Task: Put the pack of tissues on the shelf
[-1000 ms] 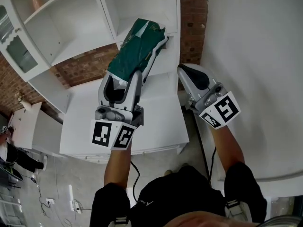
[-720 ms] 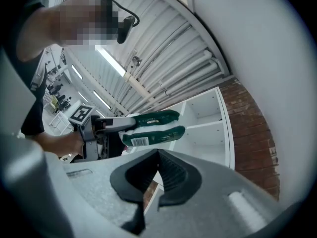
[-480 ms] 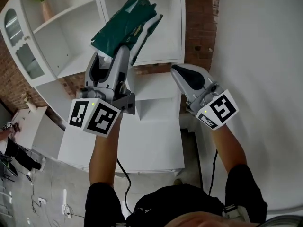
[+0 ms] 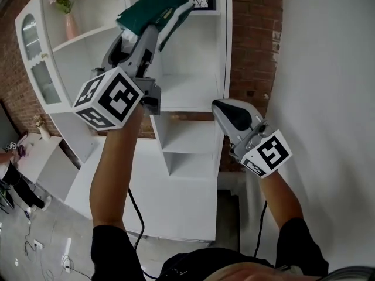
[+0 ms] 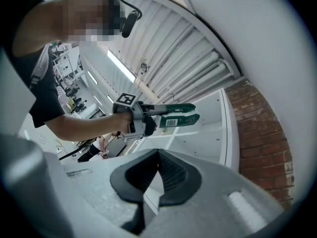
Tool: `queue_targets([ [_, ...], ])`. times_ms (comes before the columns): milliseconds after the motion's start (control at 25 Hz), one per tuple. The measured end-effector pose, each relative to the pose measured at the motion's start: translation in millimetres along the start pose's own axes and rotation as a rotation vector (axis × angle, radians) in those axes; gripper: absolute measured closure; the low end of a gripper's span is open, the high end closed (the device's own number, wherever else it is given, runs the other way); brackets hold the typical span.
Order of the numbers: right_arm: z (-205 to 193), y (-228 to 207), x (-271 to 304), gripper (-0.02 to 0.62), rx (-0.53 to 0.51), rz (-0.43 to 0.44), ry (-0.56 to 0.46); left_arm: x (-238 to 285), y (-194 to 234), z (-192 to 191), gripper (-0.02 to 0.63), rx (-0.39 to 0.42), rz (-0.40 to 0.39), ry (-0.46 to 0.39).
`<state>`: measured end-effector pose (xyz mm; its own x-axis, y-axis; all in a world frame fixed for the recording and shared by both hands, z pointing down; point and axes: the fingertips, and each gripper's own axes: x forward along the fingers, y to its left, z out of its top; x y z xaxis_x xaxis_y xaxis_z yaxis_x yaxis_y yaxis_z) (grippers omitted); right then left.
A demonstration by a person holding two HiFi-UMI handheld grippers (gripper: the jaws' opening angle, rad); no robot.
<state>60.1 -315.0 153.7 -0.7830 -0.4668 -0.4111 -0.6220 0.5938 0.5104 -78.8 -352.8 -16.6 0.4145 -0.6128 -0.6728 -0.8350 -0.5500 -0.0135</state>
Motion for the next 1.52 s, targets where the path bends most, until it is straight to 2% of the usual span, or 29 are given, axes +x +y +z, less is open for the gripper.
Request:
queue_targets([
  [120, -1.9, -9.9, 4.3, 0.594, -0.001, -0.004, -0.019, 31.6, 7.3, -2.1, 0.364, 0.050, 0.018, 0.046],
  [320, -10.6, -15.8, 8.8, 0.594, -0.006, -0.005, -0.022, 77.0, 15.3, 0.0, 0.364, 0.073, 0.003, 0.102],
  [520, -17.2, -24.8, 9.1, 0.594, -0.019, -0.016, -0.015, 117.1, 25.0, -2.4, 0.364, 0.121, 0.033, 0.166],
  [640, -19.0, -27.4, 9.4, 0.594, -0.031, -0.015, -0.011, 141.2, 31.7, -11.0, 0.364, 0.137, 0.060, 0.226],
  [840, -18.6, -33.2, 9.5, 0.594, -0.047, -0.017, -0.015, 168.6, 42.6, -32.4, 0.362, 0.231, 0.106, 0.356],
  [1040, -23.7, -39.7, 4.0, 0.594, -0.059, -0.020, -0.010, 180.4, 51.7, -54.6, 0.359, 0.211, 0.119, 0.454],
  [1320, -30.5, -50.7, -2.2, 0.594, -0.051, -0.029, -0.005, 191.0, 50.2, -65.7, 0.343, 0.258, 0.122, 0.483],
  [1520, -33.1, -50.6, 0.1, 0.594, -0.040, -0.028, -0.007, 190.8, 49.3, -62.8, 0.281, 0.277, 0.127, 0.433],
])
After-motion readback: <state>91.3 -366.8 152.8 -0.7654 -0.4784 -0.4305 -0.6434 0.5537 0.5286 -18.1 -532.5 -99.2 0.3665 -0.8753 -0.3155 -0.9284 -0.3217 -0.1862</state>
